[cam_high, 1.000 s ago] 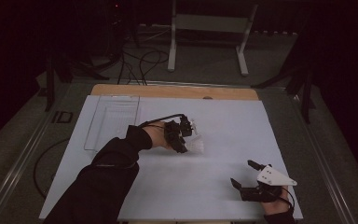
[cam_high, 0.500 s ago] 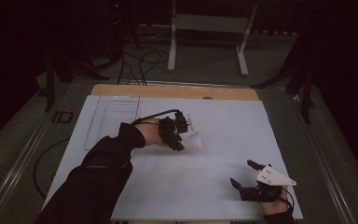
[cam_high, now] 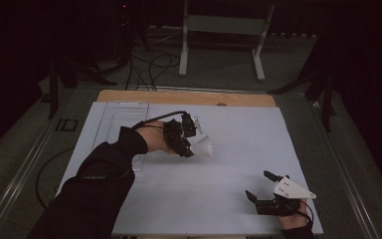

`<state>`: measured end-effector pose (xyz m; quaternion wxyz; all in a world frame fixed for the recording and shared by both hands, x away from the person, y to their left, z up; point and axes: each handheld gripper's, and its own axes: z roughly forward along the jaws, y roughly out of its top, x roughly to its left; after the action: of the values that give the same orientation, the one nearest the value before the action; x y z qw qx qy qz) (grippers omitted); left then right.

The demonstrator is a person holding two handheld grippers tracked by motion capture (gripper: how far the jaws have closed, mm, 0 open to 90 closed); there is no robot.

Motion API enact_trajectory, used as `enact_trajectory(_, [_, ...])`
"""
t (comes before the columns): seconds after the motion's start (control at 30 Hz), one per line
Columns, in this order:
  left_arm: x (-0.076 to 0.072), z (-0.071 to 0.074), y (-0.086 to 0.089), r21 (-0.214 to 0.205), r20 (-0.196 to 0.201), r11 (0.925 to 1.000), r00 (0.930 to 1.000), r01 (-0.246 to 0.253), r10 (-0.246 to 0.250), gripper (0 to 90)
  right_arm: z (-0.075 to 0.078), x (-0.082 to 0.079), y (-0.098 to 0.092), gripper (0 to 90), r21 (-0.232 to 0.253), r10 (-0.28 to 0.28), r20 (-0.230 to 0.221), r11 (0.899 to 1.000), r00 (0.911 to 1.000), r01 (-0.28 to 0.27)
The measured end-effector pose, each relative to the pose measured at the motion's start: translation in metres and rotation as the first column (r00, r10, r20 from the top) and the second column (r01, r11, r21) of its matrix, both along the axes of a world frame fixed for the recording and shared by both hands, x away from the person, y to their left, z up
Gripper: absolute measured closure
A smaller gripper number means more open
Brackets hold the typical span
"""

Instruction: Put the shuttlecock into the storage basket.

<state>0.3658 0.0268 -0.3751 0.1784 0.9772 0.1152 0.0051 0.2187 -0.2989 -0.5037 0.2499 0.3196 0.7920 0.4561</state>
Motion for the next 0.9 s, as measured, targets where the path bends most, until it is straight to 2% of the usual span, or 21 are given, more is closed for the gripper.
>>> enact_trajectory(0.53, [-0.001,0.019,0.017,-0.006,0.0,0.9996,0.9996,-0.028,0.028,64.7,0.0,0.0,0.001,9.7,0.002,0.0,-0.006,1.0,1.0,0.0])
enact_trajectory(0.9, [-0.002,0.024,0.024,-0.011,-0.015,0.999,0.999,-0.043,0.043,64.7,0.0,0.0,0.002,9.7,0.002,0.003,-0.006,1.0,1.0,-0.003])
